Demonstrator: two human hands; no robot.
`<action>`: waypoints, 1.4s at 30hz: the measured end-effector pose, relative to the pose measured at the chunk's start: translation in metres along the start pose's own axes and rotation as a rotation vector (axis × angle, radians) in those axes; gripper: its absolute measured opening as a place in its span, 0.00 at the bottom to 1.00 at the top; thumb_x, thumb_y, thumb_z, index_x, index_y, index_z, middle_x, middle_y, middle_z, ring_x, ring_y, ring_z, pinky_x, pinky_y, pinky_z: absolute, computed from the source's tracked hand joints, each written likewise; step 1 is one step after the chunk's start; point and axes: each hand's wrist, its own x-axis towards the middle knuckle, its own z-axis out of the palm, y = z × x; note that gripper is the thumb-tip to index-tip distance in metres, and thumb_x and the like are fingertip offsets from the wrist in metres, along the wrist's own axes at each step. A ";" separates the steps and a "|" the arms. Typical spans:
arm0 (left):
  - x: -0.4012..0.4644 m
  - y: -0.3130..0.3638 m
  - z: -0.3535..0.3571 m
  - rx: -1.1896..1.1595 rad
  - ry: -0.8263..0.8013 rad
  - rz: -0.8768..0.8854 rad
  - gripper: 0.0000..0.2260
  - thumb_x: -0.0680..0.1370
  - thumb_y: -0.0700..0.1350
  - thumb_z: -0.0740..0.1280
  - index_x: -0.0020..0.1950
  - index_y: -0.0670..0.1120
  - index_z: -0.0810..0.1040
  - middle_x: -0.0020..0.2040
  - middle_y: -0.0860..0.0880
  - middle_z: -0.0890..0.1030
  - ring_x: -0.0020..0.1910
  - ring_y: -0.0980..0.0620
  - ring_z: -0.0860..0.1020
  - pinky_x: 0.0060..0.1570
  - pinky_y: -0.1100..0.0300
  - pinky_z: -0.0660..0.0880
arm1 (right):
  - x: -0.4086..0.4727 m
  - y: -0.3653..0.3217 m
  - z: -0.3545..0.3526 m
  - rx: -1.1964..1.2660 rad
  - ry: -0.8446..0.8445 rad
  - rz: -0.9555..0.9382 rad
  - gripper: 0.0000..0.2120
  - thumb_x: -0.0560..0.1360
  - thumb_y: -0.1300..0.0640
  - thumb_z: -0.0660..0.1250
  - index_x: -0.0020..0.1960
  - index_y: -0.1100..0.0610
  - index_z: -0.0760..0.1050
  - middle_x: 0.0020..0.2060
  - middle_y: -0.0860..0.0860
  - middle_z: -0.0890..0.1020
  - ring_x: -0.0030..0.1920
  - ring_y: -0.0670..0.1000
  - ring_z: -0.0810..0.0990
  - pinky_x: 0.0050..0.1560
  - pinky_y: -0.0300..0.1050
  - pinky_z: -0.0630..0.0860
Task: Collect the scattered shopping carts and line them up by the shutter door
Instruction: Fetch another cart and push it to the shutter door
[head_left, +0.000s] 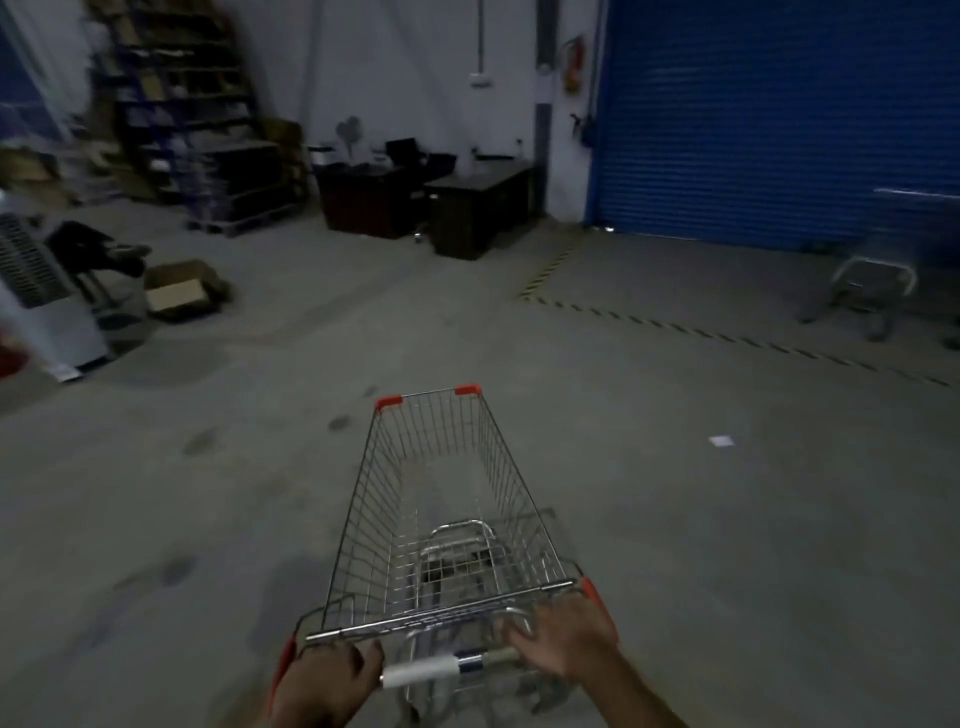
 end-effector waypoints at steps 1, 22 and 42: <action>0.026 0.019 -0.005 0.043 0.012 0.036 0.06 0.72 0.64 0.64 0.40 0.70 0.81 0.46 0.68 0.85 0.53 0.65 0.84 0.70 0.54 0.59 | 0.010 0.024 -0.001 0.017 0.005 0.023 0.69 0.61 0.19 0.17 0.63 0.55 0.83 0.57 0.57 0.86 0.62 0.56 0.82 0.75 0.64 0.46; 0.651 0.379 -0.142 0.103 -0.128 0.403 0.29 0.75 0.68 0.45 0.69 0.69 0.76 0.70 0.61 0.78 0.68 0.58 0.78 0.75 0.41 0.57 | 0.320 0.454 -0.115 0.102 0.524 0.689 0.26 0.73 0.29 0.62 0.29 0.47 0.81 0.23 0.44 0.79 0.27 0.45 0.81 0.60 0.56 0.74; 1.200 0.646 -0.247 0.126 -0.148 0.332 0.34 0.73 0.69 0.37 0.75 0.70 0.66 0.72 0.71 0.72 0.73 0.68 0.68 0.77 0.48 0.54 | 0.729 0.869 -0.284 0.158 0.600 0.757 0.31 0.68 0.28 0.68 0.28 0.57 0.79 0.23 0.51 0.78 0.25 0.53 0.79 0.46 0.49 0.75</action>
